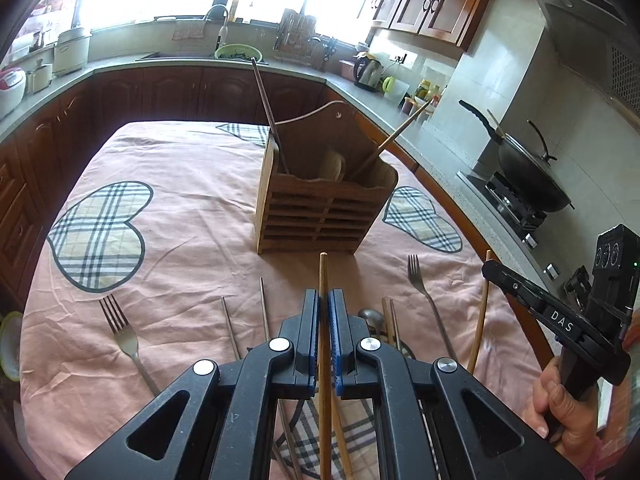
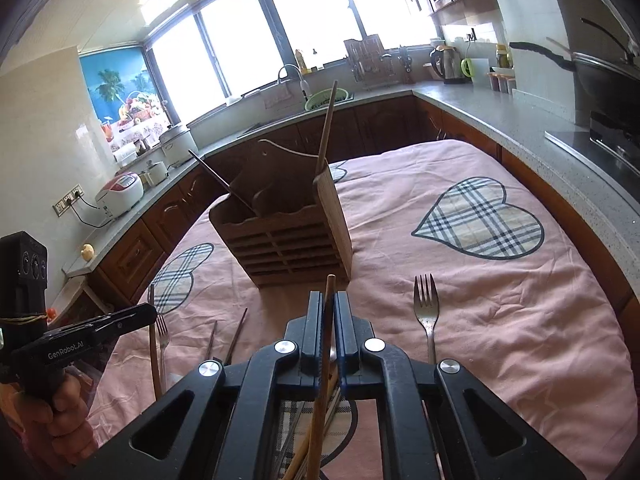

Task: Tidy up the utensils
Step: 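Lift the held chopsticks upright and carry them over the wooden holder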

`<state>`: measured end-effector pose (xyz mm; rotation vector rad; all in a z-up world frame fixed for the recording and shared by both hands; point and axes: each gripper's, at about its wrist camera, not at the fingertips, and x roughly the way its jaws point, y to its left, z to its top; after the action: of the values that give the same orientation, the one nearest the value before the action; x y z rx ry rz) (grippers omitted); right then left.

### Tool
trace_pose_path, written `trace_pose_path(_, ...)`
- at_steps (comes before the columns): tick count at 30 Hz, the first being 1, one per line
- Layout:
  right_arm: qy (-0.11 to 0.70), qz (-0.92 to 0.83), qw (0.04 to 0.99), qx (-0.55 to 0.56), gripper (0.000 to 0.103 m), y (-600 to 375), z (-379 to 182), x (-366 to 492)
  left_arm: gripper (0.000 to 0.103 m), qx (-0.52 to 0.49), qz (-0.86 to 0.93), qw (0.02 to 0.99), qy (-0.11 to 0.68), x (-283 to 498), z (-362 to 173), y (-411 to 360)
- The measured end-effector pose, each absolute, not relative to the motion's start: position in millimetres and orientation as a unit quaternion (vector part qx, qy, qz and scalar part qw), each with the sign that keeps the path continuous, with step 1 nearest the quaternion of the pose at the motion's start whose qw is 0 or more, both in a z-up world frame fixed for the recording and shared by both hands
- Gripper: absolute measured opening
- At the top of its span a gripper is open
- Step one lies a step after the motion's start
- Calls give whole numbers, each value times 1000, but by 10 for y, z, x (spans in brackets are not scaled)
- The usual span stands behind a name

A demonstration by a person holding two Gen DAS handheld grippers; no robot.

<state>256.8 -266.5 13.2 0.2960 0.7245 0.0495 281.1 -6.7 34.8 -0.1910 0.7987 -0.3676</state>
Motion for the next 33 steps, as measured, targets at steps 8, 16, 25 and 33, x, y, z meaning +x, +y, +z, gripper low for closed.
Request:
trace_pose_path(8,320,28,937,134,5,-2606,428,2407,4,-96,-179,911,359,2522,598,74)
trace_pose_path(16,294,31,947,128,5,-2586,621,2322,4,-102,-174,918,341,2406,693,144)
trace_pose_path(25,274,31,953,127,5,-2581,728,2317,4,-112,-175,926,316,2359,793,215)
trace_pose_path(33,254,31,958,129,5,-2606,837,2370,4,-113,-174,930,302,2375,837,263)
